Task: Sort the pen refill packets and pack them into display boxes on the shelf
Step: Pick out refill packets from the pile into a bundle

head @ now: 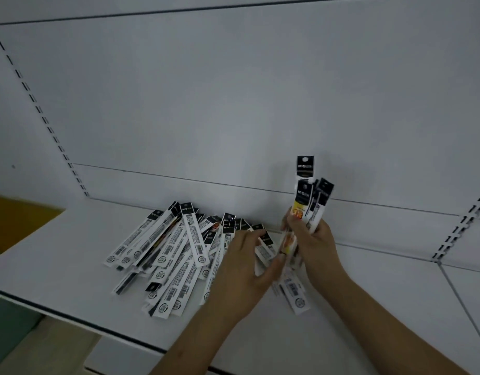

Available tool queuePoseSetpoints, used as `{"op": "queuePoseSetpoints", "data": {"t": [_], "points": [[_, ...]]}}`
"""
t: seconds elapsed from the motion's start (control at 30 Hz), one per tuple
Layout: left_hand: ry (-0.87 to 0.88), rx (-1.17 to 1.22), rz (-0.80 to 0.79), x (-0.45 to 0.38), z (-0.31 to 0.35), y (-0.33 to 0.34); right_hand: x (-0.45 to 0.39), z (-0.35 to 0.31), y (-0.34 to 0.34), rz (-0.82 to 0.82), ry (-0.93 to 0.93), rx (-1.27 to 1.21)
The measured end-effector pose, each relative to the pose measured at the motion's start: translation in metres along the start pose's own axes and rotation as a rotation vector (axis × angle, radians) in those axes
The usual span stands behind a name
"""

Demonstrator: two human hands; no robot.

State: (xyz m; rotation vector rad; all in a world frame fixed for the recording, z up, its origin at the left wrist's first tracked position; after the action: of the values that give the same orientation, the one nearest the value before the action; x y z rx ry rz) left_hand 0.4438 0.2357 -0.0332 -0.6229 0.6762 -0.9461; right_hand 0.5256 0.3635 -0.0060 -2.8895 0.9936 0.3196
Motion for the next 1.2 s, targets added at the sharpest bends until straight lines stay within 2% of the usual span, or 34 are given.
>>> {"op": "queuePoseSetpoints", "data": {"t": [0.07, 0.17, 0.23, 0.37, 0.47, 0.6, 0.67, 0.83, 1.0, 1.2], "points": [[-0.024, -0.200, -0.022, 0.004, -0.008, 0.006, -0.002, -0.011, -0.006, 0.026, -0.056, -0.037], [-0.019, -0.428, -0.139, 0.008, -0.018, 0.017, -0.006, -0.024, -0.018, 0.009, -0.144, -0.162], [0.019, -0.477, -0.157, 0.009, -0.020, 0.020, -0.007, -0.031, -0.027, 0.003, -0.192, -0.118], [0.021, -0.414, -0.063, 0.008, -0.022, 0.018, -0.007, -0.036, -0.043, 0.084, -0.203, 0.072], [0.020, -0.388, -0.026, 0.008, -0.021, 0.018, -0.004, -0.020, -0.048, 0.074, -0.063, 0.138], [0.038, -0.379, -0.004, 0.010, -0.022, 0.019, 0.011, 0.022, -0.050, -0.086, 0.198, 0.233], [0.041, -0.368, 0.019, 0.009, -0.023, 0.018, 0.015, 0.029, -0.051, -0.107, 0.212, 0.235], [0.163, -0.232, 0.175, 0.006, -0.001, -0.001, 0.016, 0.025, -0.037, -0.092, 0.171, 0.255], [-0.019, 0.260, -0.105, -0.017, 0.037, 0.001, 0.026, 0.039, -0.026, -0.233, 0.195, 0.433], [-0.023, 0.564, -0.173, -0.052, 0.055, -0.001, 0.031, 0.029, -0.019, -0.301, 0.035, 0.636]]}}
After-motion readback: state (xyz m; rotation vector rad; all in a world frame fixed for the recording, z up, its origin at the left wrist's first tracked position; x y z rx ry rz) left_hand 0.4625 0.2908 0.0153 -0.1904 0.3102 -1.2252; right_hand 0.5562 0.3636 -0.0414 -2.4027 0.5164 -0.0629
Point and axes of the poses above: each hand's wrist, its own x-axis away from the middle knuckle, its own y-axis out of the palm, z = x × y, the point moved 4 cm from there along -x, towards the middle knuckle, and after that the axes turned 14 degrees about -z, right-handed, at the moved point
